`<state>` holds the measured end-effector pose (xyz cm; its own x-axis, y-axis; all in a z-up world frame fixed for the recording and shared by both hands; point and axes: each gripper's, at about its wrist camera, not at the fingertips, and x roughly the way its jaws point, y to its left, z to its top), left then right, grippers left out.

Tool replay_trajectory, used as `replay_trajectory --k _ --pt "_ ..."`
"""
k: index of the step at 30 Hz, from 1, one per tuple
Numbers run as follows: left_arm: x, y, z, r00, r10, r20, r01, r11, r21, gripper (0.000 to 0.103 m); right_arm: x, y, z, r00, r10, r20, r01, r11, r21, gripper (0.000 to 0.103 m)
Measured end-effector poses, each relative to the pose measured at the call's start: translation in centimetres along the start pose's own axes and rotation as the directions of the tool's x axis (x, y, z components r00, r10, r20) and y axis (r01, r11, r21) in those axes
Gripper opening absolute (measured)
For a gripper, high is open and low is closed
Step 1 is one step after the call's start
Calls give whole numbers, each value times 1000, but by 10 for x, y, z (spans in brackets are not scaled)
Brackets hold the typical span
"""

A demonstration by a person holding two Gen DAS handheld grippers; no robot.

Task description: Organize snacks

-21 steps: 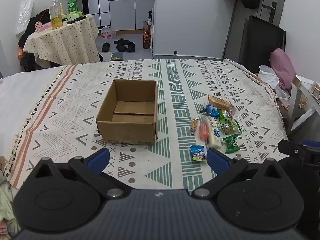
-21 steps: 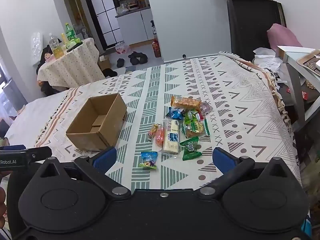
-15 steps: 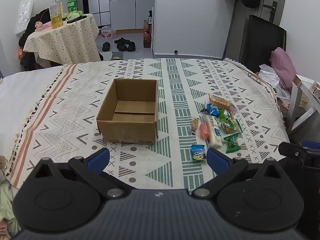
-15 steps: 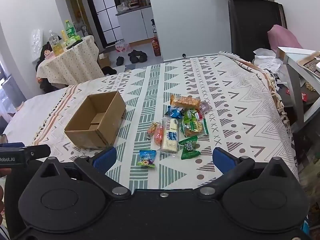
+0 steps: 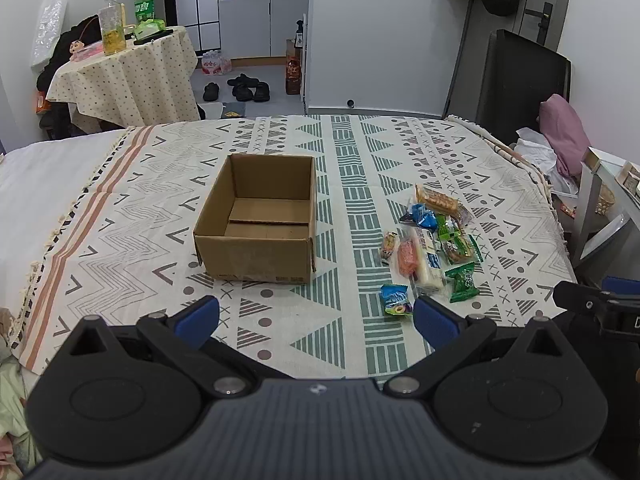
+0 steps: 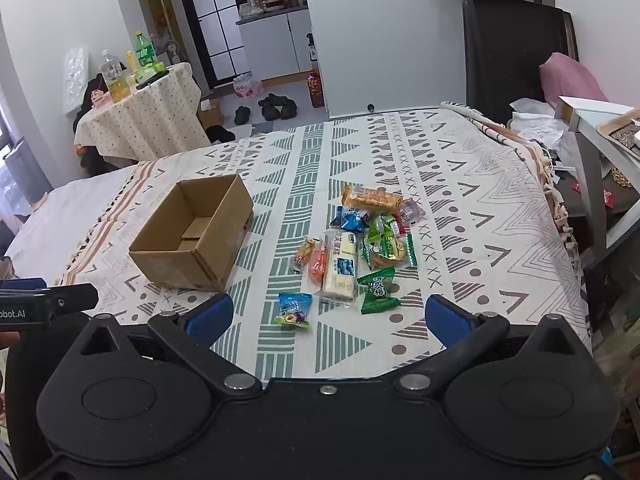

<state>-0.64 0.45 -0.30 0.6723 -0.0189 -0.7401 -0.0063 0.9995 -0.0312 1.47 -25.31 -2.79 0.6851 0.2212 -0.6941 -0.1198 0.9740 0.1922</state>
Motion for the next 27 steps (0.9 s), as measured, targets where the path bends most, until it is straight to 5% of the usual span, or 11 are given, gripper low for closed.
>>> replay_trajectory --k 27 --pt "-2 2 -1 1000 2 4 -2 1000 -5 103 -3 11 1 1000 -21 5 21 999 -42 103"
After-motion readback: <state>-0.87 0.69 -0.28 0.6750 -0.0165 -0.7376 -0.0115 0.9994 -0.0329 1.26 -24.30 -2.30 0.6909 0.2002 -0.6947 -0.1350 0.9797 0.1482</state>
